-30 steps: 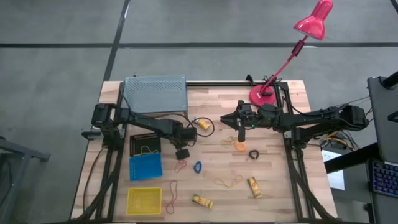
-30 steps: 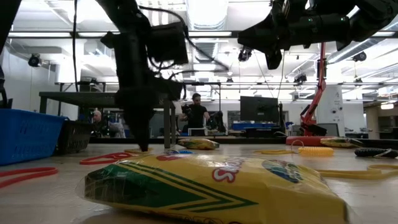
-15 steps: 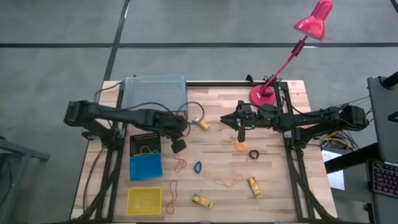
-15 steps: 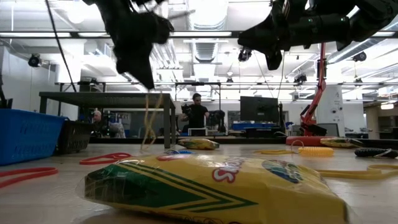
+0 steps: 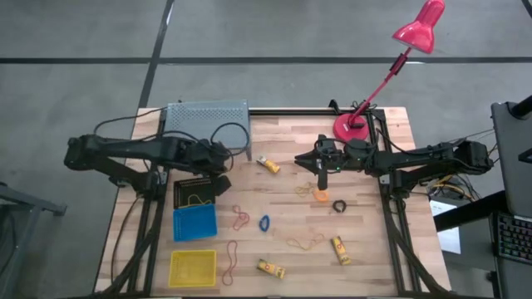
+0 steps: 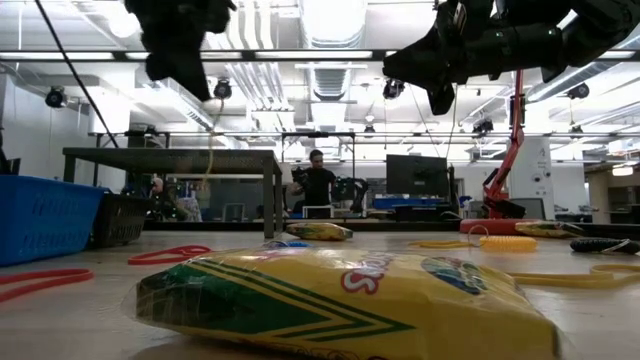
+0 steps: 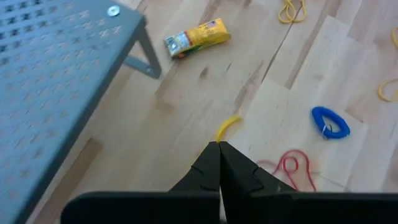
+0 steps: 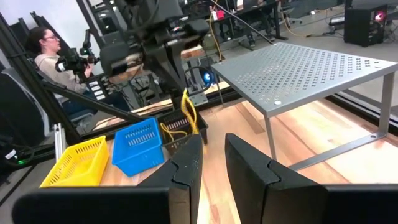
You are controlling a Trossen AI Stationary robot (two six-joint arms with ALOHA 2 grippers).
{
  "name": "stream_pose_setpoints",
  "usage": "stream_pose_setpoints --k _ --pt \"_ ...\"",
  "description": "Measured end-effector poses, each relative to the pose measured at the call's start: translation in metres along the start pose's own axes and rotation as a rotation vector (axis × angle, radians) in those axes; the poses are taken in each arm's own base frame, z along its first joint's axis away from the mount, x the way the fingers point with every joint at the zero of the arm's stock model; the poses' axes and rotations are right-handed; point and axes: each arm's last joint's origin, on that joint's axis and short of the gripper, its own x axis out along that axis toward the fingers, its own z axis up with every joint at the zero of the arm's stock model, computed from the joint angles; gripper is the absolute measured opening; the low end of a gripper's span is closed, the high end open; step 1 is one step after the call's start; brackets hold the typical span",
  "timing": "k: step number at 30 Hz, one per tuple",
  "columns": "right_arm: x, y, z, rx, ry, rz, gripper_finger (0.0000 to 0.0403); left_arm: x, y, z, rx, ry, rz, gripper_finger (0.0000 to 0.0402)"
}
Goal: Pick & Place Office Desk Supplies
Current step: Put the yellow rubber band in the black bin
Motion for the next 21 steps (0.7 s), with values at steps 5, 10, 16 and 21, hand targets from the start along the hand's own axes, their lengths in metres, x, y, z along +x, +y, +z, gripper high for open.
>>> stream_pose_setpoints --k 5,10,16,21 --pt "0.000 0.000 0.000 0.000 0.001 -0.001 0.0068 -0.020 0.008 -0.003 -0.005 -0.019 0.028 0.0000" --pt "0.000 0.000 0.000 0.000 0.002 -0.001 0.0068 -0.032 0.011 -0.004 -0.039 -0.011 0.053 0.0000" --pt "0.000 0.000 -0.001 0.000 0.005 -0.002 0.0068 -0.033 0.015 -0.014 -0.105 0.098 0.076 0.0000" --pt "0.000 0.000 -0.001 0.000 0.006 -0.003 0.0068 -0.036 0.020 -0.023 -0.171 0.181 0.128 0.0000"
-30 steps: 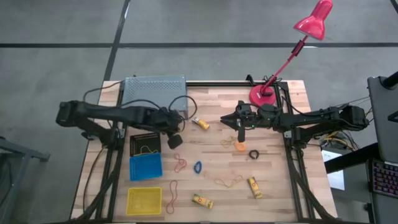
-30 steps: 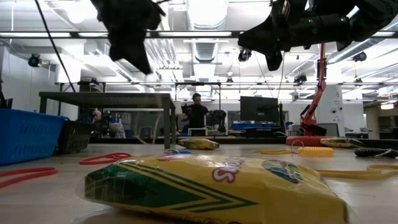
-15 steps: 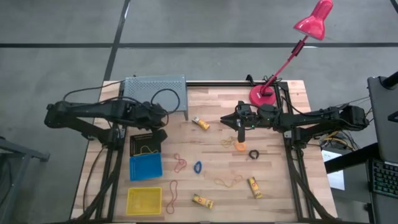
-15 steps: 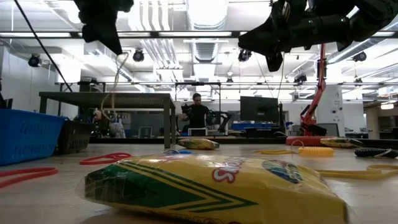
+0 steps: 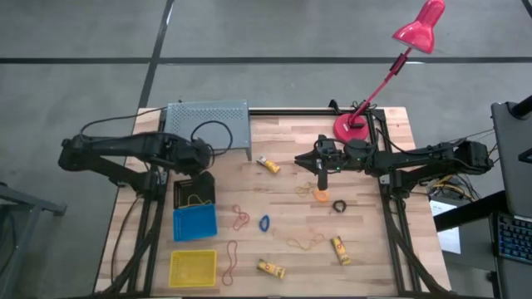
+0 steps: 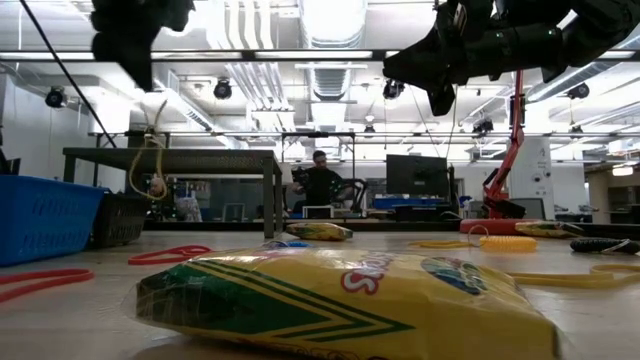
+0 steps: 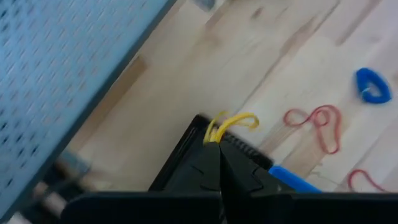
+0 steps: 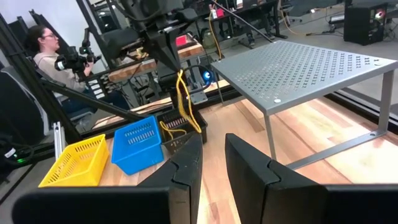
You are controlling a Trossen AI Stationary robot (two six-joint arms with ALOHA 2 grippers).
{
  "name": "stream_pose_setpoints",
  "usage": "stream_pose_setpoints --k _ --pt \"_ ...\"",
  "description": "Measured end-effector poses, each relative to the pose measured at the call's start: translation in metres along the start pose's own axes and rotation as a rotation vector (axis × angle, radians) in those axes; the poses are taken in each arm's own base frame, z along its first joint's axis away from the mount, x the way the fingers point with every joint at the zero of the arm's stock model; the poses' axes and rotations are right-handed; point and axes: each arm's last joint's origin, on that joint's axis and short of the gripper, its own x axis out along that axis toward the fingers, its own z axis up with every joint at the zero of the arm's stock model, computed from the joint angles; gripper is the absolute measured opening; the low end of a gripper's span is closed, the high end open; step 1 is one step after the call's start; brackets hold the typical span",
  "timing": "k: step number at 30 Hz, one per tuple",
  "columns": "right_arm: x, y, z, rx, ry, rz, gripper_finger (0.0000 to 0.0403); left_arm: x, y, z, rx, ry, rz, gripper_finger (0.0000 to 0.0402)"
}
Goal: Pick & Place Office Desk Supplies
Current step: Put the yellow rubber band in the black bin
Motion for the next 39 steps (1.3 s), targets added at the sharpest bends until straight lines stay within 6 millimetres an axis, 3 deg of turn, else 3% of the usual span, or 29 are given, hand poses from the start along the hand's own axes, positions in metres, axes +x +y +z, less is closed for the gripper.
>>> stream_pose_setpoints --k 19,29,39 --pt "0.000 0.000 -0.001 0.001 0.014 -0.004 0.0068 -0.008 0.003 -0.029 -0.152 0.124 0.089 0.0000" --pt "0.000 0.000 -0.001 0.001 0.013 -0.004 0.0068 -0.013 0.003 -0.037 -0.174 0.087 0.108 0.0000" --pt "0.000 0.000 -0.001 0.001 0.013 -0.004 0.0068 0.028 -0.003 -0.047 -0.202 0.100 0.126 0.0000"
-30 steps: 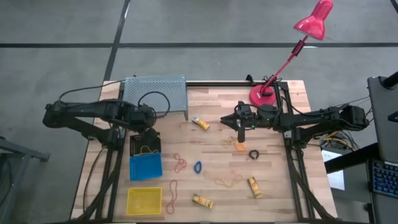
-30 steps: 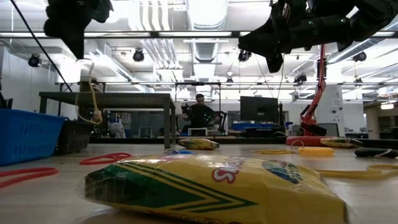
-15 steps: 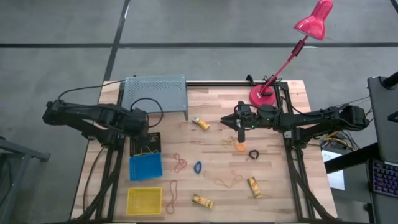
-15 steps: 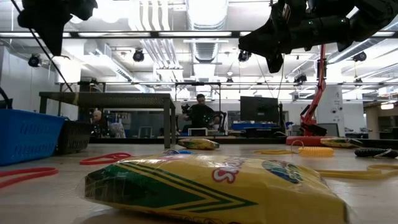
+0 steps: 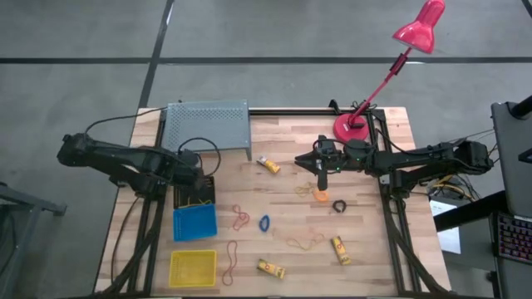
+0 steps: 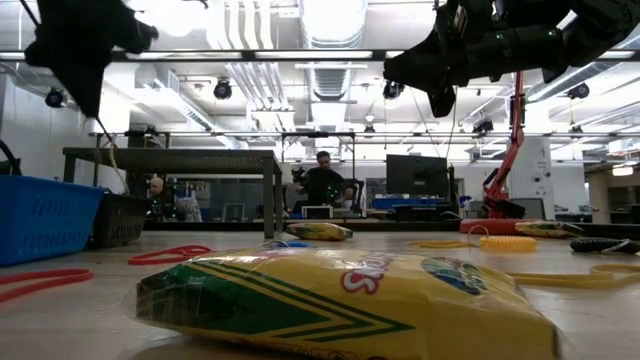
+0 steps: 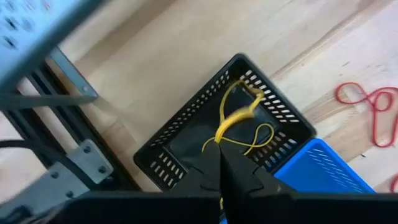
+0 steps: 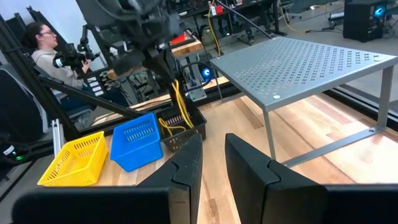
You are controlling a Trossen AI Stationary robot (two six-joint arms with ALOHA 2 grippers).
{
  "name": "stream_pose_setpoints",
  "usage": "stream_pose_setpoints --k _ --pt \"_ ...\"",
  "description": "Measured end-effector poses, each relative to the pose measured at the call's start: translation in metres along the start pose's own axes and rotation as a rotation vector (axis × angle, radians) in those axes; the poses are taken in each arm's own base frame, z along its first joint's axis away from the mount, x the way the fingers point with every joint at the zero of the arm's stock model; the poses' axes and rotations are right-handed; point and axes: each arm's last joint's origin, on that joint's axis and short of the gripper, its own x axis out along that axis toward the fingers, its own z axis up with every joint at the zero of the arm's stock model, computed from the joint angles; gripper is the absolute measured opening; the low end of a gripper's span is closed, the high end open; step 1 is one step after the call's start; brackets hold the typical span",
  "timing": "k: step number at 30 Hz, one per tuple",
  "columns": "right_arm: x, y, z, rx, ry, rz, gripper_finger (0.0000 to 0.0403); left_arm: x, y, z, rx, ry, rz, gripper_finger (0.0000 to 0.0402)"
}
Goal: Pick & Place Office Desk Supplies
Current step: Put the yellow rubber band in the black bin
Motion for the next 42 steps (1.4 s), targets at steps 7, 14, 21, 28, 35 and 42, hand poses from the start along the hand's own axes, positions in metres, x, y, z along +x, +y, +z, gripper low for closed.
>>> stream_pose_setpoints --k 7,14,21,28,35,42 --pt "0.000 0.000 0.000 0.000 0.000 0.000 0.0068 0.032 -0.002 -0.010 -0.084 0.068 -0.005 0.0000" --pt "0.000 0.000 0.000 0.000 0.000 0.000 0.0068 0.056 -0.007 -0.015 -0.105 0.079 -0.080 0.0000" --pt "0.000 0.000 0.000 0.000 0.000 -0.001 0.0068 0.082 -0.002 -0.025 -0.100 0.096 -0.064 0.0001" --pt "0.000 0.000 0.000 0.000 0.000 0.000 0.0068 0.092 -0.003 -0.028 -0.104 0.098 -0.102 0.0003" --pt "0.000 0.000 0.000 0.000 0.000 0.000 0.0068 0.092 -0.004 -0.028 -0.089 0.100 -0.107 0.0060" --pt "0.000 0.000 0.000 0.000 0.000 0.000 0.0068 0.091 -0.003 -0.028 -0.082 0.104 -0.104 0.0126"
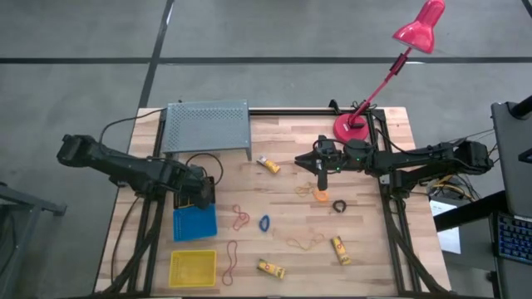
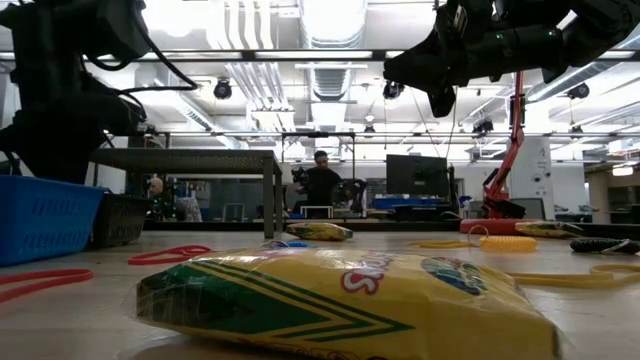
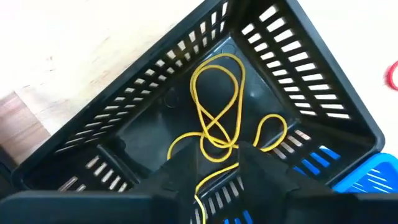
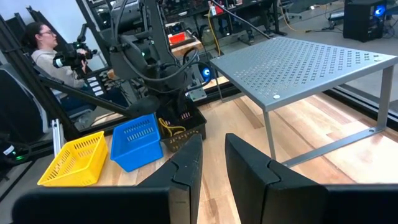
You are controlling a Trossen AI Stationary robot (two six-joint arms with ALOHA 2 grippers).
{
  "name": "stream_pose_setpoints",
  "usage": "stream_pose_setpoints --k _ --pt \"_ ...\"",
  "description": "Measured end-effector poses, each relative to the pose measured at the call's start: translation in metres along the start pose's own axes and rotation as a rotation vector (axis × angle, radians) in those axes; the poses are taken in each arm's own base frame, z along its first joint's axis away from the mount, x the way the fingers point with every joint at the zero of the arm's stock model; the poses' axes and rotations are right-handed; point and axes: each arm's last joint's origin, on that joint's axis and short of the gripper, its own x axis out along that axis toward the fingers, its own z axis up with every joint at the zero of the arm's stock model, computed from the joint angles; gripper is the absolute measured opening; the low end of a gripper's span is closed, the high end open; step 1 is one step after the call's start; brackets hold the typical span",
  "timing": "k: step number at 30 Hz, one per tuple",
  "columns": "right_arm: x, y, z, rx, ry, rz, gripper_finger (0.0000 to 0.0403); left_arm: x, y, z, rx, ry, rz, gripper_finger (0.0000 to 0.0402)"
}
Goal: Pick & Place Office Desk Supplies
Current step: Put the yellow rubber band in the black bin
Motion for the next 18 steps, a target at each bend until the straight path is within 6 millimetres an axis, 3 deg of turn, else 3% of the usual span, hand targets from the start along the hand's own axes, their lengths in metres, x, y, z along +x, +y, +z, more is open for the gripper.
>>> stream_pose_setpoints --k 4,10,18 --pt "0.000 0.000 0.000 0.000 0.000 0.000 0.0068 -0.012 -0.005 0.003 0.017 -0.018 -0.054 0.0141" --pt "0.000 0.000 0.000 0.000 0.000 0.000 0.0068 -0.046 -0.012 0.012 0.085 -0.146 -0.166 0.0140" --pt "0.000 0.000 0.000 0.000 0.000 -0.001 0.0068 -0.084 -0.033 0.031 0.122 -0.504 -0.325 0.0134"
